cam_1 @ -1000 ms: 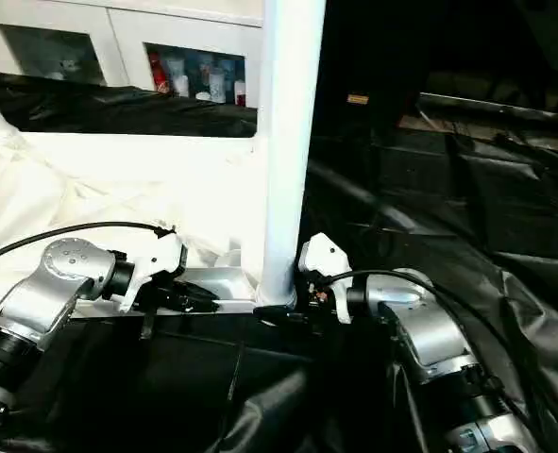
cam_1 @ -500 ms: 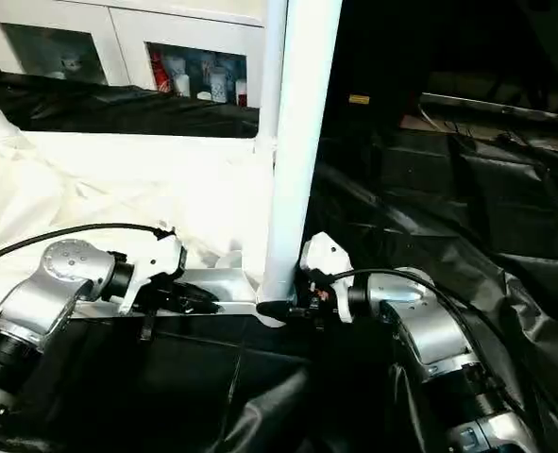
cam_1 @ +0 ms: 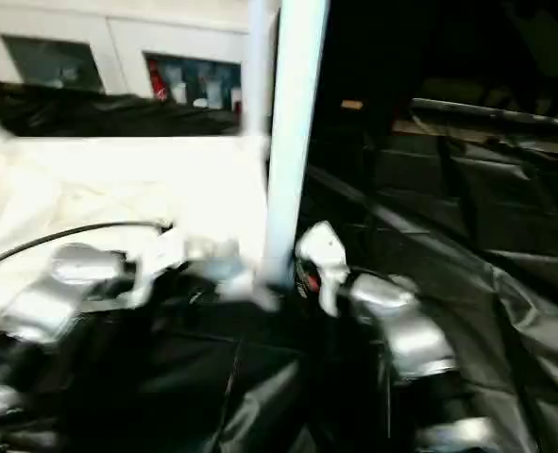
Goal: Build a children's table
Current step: Rotate leg to tighten
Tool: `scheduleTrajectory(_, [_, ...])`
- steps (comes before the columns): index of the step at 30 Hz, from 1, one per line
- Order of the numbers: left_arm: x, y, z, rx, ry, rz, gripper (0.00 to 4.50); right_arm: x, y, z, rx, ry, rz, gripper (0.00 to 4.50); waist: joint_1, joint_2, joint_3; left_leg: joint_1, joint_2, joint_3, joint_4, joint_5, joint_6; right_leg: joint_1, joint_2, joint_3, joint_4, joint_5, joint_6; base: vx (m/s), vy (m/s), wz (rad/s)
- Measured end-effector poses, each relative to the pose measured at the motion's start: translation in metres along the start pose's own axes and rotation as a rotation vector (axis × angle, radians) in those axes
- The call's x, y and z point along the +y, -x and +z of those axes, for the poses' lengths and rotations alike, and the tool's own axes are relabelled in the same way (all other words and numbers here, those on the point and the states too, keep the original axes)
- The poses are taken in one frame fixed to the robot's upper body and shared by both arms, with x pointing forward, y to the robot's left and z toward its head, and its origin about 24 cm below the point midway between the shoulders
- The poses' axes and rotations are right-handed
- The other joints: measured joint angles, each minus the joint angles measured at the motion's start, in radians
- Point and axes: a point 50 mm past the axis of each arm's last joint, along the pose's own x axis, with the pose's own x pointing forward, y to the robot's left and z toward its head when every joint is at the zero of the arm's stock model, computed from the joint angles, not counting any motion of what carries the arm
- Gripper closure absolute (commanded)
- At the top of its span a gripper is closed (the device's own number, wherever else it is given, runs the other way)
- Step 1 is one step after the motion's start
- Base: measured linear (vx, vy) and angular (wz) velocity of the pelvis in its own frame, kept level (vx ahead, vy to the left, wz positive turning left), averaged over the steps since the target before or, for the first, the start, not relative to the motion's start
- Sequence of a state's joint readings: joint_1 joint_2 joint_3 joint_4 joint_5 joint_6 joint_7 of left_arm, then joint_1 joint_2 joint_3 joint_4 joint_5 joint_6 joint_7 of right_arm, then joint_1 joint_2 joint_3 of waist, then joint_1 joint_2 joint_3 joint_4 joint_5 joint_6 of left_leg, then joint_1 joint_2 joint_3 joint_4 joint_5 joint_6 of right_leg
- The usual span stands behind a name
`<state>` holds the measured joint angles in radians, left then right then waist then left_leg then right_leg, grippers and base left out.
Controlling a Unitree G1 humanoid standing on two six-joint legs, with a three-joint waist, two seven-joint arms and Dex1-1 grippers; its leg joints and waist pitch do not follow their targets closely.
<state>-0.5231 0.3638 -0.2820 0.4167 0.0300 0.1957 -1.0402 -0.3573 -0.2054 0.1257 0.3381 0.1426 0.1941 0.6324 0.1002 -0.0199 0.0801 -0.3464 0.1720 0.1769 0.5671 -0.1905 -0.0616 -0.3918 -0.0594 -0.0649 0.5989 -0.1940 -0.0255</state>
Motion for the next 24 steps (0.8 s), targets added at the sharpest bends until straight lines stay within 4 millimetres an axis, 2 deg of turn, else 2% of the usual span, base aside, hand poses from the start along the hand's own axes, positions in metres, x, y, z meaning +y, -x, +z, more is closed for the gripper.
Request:
scheduleTrajectory(2, [-0.002, -0.016, 0.006, -0.008, 0.032, 0.051, 4.5, -0.001, -0.01, -0.001, -0.017, -0.072, -0.143, 1.84, -0.001, 0.0, -0.002, 0.002, 0.0, 0.0, -0.002, 0.0, 0.0, 0.003, 0.0, 0.0, -0.003, 0.0, 0.0, 0.0, 0.0, 0.0])
scheduleTrajectory(3, [-0.002, -0.022, 0.008, -0.007, 0.05, 0.075, 4.5, 0.0, -0.015, 0.0, -0.016, -0.088, -0.204, 1.84, -0.003, 0.001, -0.002, 0.008, 0.0, 0.0, -0.002, 0.0, 0.0, 0.004, 0.0, 0.0, -0.004, 0.0, 0.0, 0.0, 0.0, 0.0])
scheduleTrajectory(8, [-0.002, -0.038, 0.014, -0.001, 0.099, 0.151, 4.5, 0.001, -0.033, 0.004, -0.014, -0.137, -0.368, 1.84, -0.004, 0.001, -0.002, 0.014, -0.001, 0.0, -0.005, 0.0, 0.0, 0.009, -0.001, -0.001, -0.008, -0.001, 0.002, 0.0, 0.0, 0.0])
scheduleTrajectory(10, [-0.002, -0.04, 0.016, 0.0, 0.105, 0.159, 4.5, 0.0, -0.034, 0.004, -0.016, -0.131, -0.377, 1.14, -0.004, 0.002, -0.002, 0.013, -0.002, 0.0, -0.011, 0.0, 0.0, 0.011, -0.001, -0.001, -0.016, -0.001, 0.002, 0.0, 0.0, 0.0])
scheduleTrajectory(11, [-0.002, -0.04, 0.016, 0.0, 0.105, 0.159, 4.5, 0.0, -0.034, 0.005, -0.021, -0.13, -0.375, 1.14, -0.004, 0.002, -0.003, 0.012, -0.002, 0.0, -0.013, 0.0, 0.0, 0.011, 0.0, -0.001, -0.02, -0.001, 0.002, 0.0, 0.0, 0.0])
scheduleTrajectory(13, [-0.002, -0.04, 0.016, -0.002, 0.103, 0.155, 4.5, 0.0, -0.033, 0.005, -0.026, -0.133, -0.357, 1.05, -0.004, 0.003, -0.003, 0.01, -0.002, 0.0, -0.013, 0.0, 0.001, 0.011, 0.0, -0.001, -0.021, -0.001, 0.002, 0.0, 0.0, 0.0])
scheduleTrajectory(15, [-0.002, -0.038, 0.017, -0.003, 0.098, 0.146, 4.5, -0.003, -0.03, 0.005, -0.027, -0.121, -0.322, 0.76, -0.004, 0.003, -0.003, 0.009, -0.002, 0.0, -0.012, 0.0, 0.001, 0.01, -0.001, -0.001, -0.021, -0.001, 0.002, 0.0, 0.0, 0.0])
scheduleTrajectory(18, [0.0, -0.031, 0.016, 0.0, 0.077, 0.117, 4.5, -0.004, -0.025, 0.006, -0.032, -0.102, -0.227, 0.76, -0.005, 0.004, -0.003, 0.007, -0.002, 0.0, -0.012, 0.0, 0.001, 0.009, 0.0, -0.001, -0.019, 0.006, 0.001, 0.0, 0.0, 0.0])
scheduleTrajectory(21, [-0.001, -0.023, 0.013, -0.019, 0.059, 0.065, 4.5, -0.009, -0.011, 0.007, -0.017, -0.035, -0.103, 0.76, -0.004, 0.005, -0.003, 0.005, 0.0, 0.0, -0.013, 0.0, 0.001, 0.006, 0.0, -0.002, -0.018, 0.015, -0.001, 0.018, -0.007, 0.01])
scheduleTrajectory(24, [-0.001, -0.01, 0.009, -0.03, 0.033, -0.015, 4.5, -0.01, 0.005, 0.011, 0.009, 0.054, 0.054, 0.76, 0.002, 0.006, -0.004, -0.004, 0.001, 0.0, -0.013, 0.003, 0.005, -0.001, 0.001, -0.004, -0.012, 0.008, -0.002, 0.055, -0.018, 0.0])
